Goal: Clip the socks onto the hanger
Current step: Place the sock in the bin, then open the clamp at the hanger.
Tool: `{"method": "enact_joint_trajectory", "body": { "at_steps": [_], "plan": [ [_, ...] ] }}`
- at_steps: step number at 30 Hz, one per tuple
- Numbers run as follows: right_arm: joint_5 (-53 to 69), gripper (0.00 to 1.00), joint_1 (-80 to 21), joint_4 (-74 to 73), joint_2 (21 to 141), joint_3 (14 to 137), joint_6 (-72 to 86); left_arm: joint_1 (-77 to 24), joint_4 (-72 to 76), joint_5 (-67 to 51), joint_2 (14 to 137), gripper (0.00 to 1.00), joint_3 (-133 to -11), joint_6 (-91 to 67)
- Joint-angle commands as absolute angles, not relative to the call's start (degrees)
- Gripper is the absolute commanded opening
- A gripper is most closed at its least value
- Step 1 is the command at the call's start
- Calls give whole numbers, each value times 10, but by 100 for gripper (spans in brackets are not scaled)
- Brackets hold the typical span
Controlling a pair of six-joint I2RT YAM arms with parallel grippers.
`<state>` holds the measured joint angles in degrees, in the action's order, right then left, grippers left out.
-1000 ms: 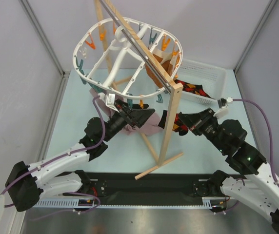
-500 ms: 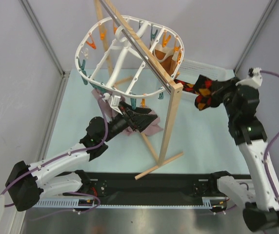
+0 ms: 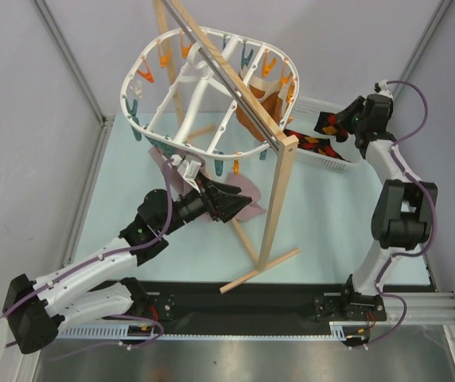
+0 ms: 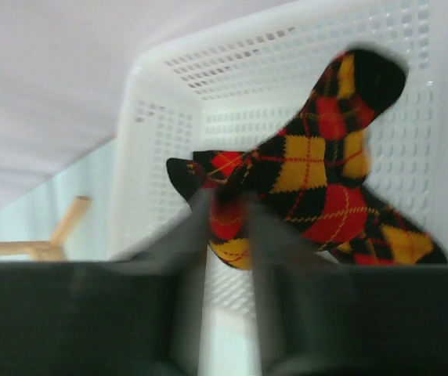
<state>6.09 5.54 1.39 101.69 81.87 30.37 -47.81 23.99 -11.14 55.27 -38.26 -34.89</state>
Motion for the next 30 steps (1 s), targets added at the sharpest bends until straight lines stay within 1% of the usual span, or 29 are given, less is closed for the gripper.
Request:
{"method": "enact_joint_trajectory", "body": {
  "at_steps": [1, 3, 4, 6, 8, 9, 10, 11, 12, 13, 14, 15, 16, 17, 18, 20, 21, 23, 24, 25, 27, 30],
  "plan": [
    [77, 38, 51, 11, 1054, 896, 272, -478, 179, -95, 519, 67, -423, -308],
    [62, 56, 43, 3, 1041, 883, 254, -478, 161, -88, 499, 66, -420, -295],
    [41, 68, 36, 3, 1028, 869, 243, -478, 159, -82, 492, 65, -416, -294],
    [31, 76, 18, -21, 968, 821, 217, -477, 158, -74, 474, 63, -402, -294],
    [34, 77, 2, -40, 917, 775, 205, -478, 156, -74, 462, 61, -393, -298],
    [49, 77, 2, -60, 860, 758, 201, -477, 157, -76, 454, 60, -387, -301],
    [74, 76, -18, -58, 829, 736, 197, -477, 160, -82, 450, 58, -381, -302],
    [98, 75, -44, -51, 799, 687, 187, -477, 163, -84, 447, 58, -374, -306],
    [150, 70, -58, -34, 738, 666, 181, -477, 167, -88, 445, 58, -370, -311],
    [182, 67, -75, -23, 713, 641, 173, -477, 176, -90, 441, 56, -367, -313],
    [213, 62, -90, -13, 686, 622, 167, -477, 179, -96, 440, 56, -364, -316],
    [258, 40, -117, 22, 665, 580, 166, -477, 183, -98, 439, 56, -362, -320],
    [271, 31, -130, 41, 624, 561, 169, -478, 185, -100, 437, 55, -362, -319],
    [280, 30, -141, 63, 607, 542, 171, -477, 190, -103, 435, 55, -361, -320],
    [295, 34, -150, 99, 595, 524, 171, -478, 193, -102, 433, 55, -358, -323],
    [325, 41, -162, 126, 586, 499, 180, -477, 208, -102, 430, 55, -352, -329],
    [348, 48, -166, 139, 588, 497, 180, -477, 213, -100, 429, 55, -349, -335],
    [350, 52, -192, 147, 591, 491, 164, -478, 224, -104, 429, 55, -344, -343],
    [333, 56, -203, 156, 589, 487, 152, -478, 228, -106, 428, 55, -343, -346],
    [324, 58, -230, 161, 585, 478, 132, -478, 229, -105, 426, 55, -341, -348],
    [312, 61, -253, 178, 577, 471, 113, -477, 225, -102, 423, 55, -338, -351],
    [301, 64, -279, 192, 574, 464, 86, -477, 222, -101, 415, 55, -332, -350]
  ]
}}
